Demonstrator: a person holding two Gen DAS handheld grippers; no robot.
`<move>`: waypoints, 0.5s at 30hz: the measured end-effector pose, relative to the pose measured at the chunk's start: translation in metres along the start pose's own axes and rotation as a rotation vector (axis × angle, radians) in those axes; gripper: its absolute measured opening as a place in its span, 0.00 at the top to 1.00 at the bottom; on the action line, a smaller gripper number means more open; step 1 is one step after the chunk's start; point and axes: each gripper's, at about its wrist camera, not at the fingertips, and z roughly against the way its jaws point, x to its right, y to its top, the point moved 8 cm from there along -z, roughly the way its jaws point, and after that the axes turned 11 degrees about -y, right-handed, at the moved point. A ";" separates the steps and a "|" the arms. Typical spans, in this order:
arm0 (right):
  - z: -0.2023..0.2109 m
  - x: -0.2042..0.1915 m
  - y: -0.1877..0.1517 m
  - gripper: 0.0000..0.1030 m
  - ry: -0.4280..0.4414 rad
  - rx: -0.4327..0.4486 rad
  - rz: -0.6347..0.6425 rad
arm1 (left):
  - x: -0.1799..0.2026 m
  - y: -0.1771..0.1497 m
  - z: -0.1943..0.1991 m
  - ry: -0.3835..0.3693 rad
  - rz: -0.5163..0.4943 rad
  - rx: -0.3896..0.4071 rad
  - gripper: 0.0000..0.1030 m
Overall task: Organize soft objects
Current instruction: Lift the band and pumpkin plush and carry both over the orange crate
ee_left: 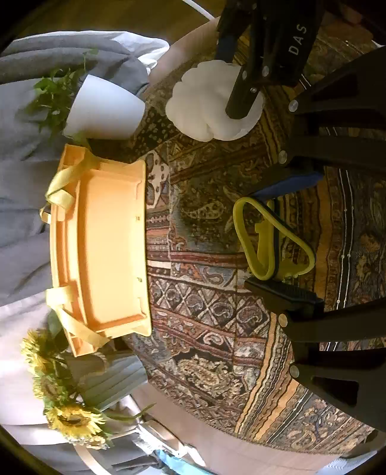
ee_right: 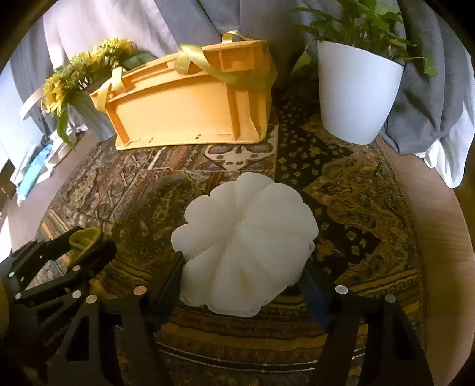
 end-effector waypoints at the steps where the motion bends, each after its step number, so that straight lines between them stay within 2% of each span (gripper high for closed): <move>1: 0.002 0.001 0.000 0.31 -0.003 0.006 -0.003 | 0.001 0.001 0.001 0.001 -0.003 0.005 0.49; 15: 0.031 0.010 0.006 0.39 -0.012 0.085 -0.017 | 0.017 0.013 0.022 -0.003 -0.037 0.066 0.49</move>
